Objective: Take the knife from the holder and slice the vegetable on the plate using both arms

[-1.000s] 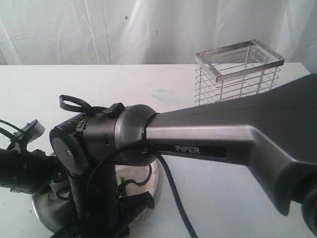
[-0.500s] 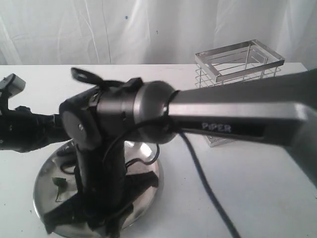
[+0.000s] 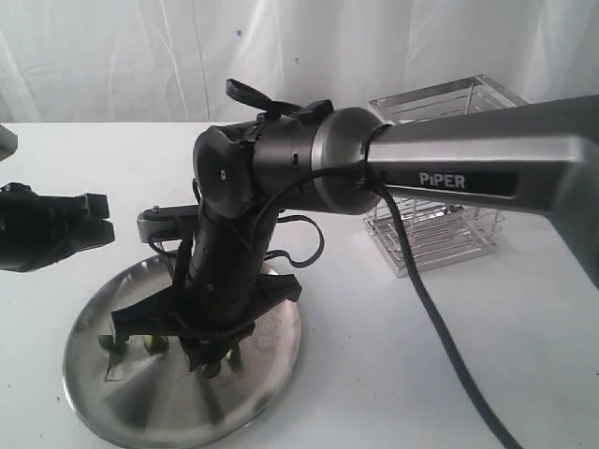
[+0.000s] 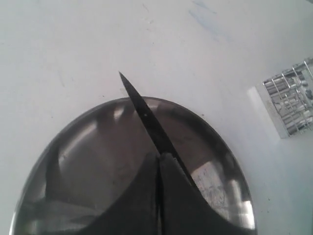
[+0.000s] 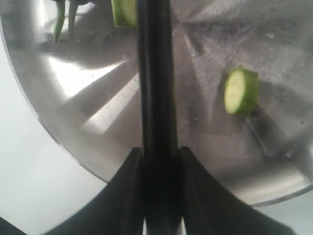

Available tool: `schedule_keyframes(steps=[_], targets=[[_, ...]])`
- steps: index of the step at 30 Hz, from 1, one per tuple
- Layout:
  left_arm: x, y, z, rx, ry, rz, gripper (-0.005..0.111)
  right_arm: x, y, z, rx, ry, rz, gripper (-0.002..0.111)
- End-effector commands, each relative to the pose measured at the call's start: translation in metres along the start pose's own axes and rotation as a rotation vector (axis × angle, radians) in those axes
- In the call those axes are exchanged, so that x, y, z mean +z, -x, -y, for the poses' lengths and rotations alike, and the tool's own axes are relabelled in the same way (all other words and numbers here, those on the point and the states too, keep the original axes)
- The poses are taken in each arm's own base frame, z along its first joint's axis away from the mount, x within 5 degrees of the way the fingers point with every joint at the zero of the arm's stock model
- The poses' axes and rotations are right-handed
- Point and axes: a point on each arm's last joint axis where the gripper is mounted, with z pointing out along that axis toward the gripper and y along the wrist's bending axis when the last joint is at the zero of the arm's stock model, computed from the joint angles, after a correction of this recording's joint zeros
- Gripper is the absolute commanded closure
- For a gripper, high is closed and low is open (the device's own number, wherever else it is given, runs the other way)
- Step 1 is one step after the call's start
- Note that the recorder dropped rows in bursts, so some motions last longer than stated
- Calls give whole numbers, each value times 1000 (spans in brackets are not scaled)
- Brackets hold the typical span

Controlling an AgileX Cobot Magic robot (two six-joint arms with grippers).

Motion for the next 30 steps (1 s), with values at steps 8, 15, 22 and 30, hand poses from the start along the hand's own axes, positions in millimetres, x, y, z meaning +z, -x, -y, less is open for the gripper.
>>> schedule_keyframes(steps=[8, 15, 22, 30], targets=[[-25, 10, 13, 43, -6, 105, 107, -26, 2, 24, 20, -91, -20, 70], [-58, 37, 35, 102, -34, 278, 107, -155, 10, 40, -92, -124, 363, 91], [-99, 59, 29, 172, 213, 549, 107, -287, -25, 148, 202, -355, 755, 108], [-123, 10, 3, 326, 432, 540, 107, -327, -137, 237, 491, -619, 859, 108]])
